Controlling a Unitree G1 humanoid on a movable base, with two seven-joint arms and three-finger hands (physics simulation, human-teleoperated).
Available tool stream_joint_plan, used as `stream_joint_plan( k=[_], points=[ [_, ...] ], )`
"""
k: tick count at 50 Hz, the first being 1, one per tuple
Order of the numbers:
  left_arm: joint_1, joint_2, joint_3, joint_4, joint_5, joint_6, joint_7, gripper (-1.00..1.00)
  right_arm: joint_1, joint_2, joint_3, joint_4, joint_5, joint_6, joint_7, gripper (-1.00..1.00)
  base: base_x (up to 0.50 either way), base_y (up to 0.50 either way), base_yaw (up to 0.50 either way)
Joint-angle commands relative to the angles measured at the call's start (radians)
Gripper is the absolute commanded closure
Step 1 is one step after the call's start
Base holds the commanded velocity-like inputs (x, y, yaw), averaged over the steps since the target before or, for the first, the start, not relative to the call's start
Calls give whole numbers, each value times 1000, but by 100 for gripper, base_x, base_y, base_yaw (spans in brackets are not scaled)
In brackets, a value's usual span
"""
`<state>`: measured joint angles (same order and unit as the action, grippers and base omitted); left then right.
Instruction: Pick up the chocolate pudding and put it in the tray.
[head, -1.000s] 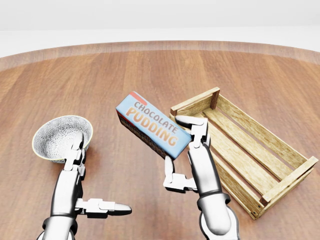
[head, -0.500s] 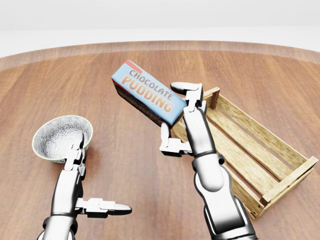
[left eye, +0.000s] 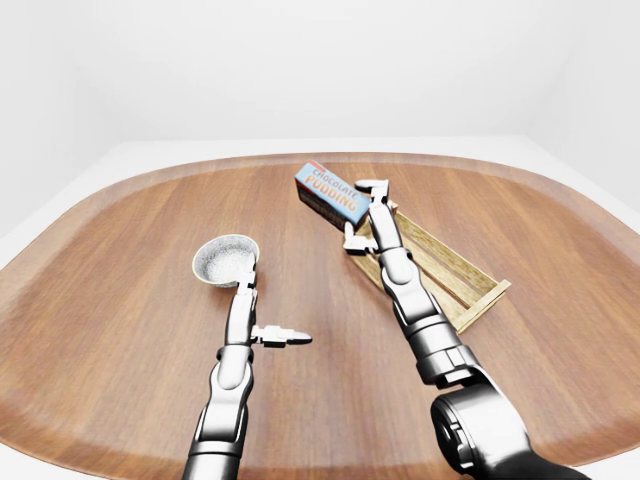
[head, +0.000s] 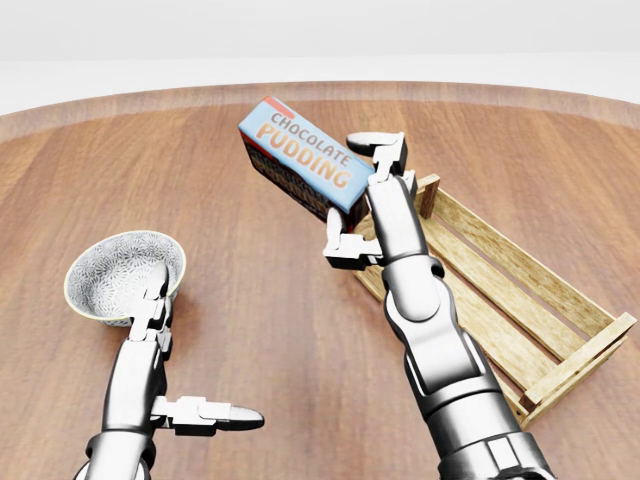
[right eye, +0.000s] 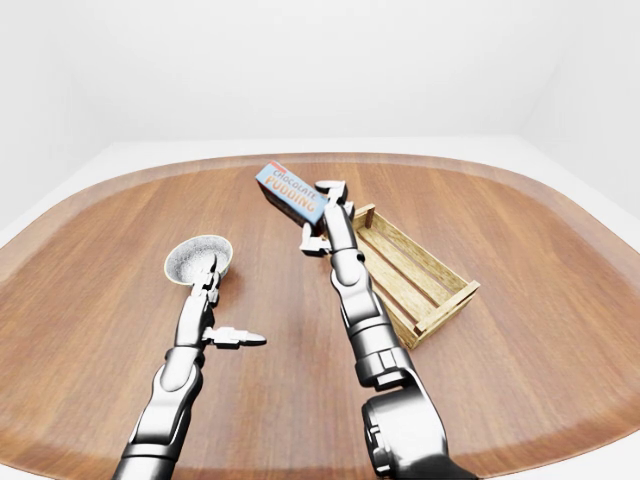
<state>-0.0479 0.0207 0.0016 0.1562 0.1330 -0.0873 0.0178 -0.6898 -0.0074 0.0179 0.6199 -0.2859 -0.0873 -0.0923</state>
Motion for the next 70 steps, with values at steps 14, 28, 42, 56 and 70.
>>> stream_joint_plan(
  k=[14, 28, 42, 56, 70],
  points=[
    [2, -1, 14, -20, -56, 13, -35, -100, -142, -71, -55, 206, 78, 0, -23, 100, 0, 0, 0],
    [7, -2, 12, -32, -55, 23, -37, -100, -169, -122, -80, 309, 114, 0, -37, 100, 0, 0, 0],
    [3, -2, 13, -27, -57, 24, -34, -100, -181, -161, -95, 389, 126, 0, -51, 100, 0, 0, 0],
    [-2, 0, 15, -10, -59, 13, -34, -100, -189, -194, -113, 441, 148, 0, -52, 100, 0, 0, 0],
    [4, -2, 12, -29, -57, 26, -36, -100, -176, -225, -125, 467, 164, 0, -47, 100, 0, 0, 0]
  ],
)
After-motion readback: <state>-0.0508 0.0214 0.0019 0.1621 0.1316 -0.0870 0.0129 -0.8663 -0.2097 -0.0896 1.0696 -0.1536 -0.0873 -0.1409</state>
